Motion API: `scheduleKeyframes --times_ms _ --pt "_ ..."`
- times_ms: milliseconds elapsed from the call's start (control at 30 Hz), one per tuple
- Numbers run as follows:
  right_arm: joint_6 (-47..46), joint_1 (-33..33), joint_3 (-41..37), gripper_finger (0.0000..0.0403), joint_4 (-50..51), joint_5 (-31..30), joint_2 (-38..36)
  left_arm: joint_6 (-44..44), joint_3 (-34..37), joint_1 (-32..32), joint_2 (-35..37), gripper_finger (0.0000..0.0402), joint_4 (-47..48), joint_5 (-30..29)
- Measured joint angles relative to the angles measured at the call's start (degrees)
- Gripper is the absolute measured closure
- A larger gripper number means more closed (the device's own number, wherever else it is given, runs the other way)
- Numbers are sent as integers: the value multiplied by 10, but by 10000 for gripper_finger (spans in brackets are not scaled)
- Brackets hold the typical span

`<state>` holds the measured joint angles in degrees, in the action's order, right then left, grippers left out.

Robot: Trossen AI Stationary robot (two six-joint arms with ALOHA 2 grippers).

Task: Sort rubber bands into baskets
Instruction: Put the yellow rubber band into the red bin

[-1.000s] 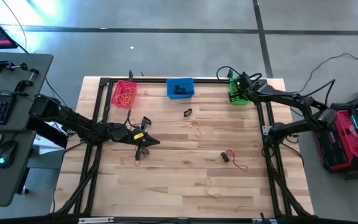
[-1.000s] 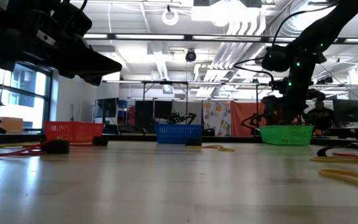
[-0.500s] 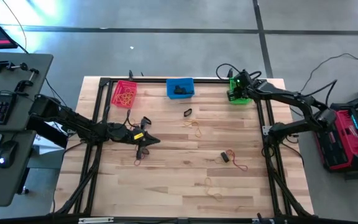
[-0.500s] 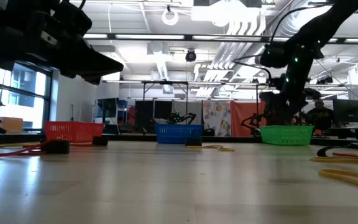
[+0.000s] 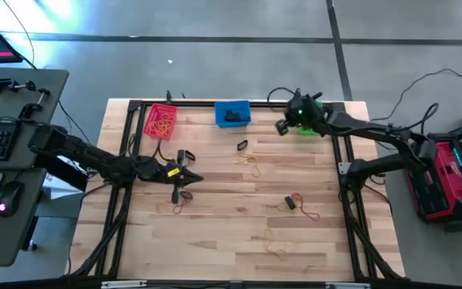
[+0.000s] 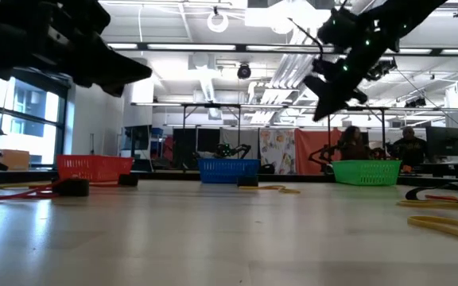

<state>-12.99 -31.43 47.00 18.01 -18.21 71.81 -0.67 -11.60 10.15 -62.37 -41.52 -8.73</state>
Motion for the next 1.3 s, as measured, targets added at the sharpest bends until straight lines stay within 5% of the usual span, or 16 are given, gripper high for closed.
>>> scheduleKeyframes --times_ms 500,900,1300 --pt "5 233 0 402 -123 -93 12 36 -5 0 127 401 157 77" --pt "-7 333 0 403 -224 -115 122 117 -117 1 136 402 505 81" --pt "-18 382 0 403 -287 -121 189 345 -171 12 134 381 841 -6"
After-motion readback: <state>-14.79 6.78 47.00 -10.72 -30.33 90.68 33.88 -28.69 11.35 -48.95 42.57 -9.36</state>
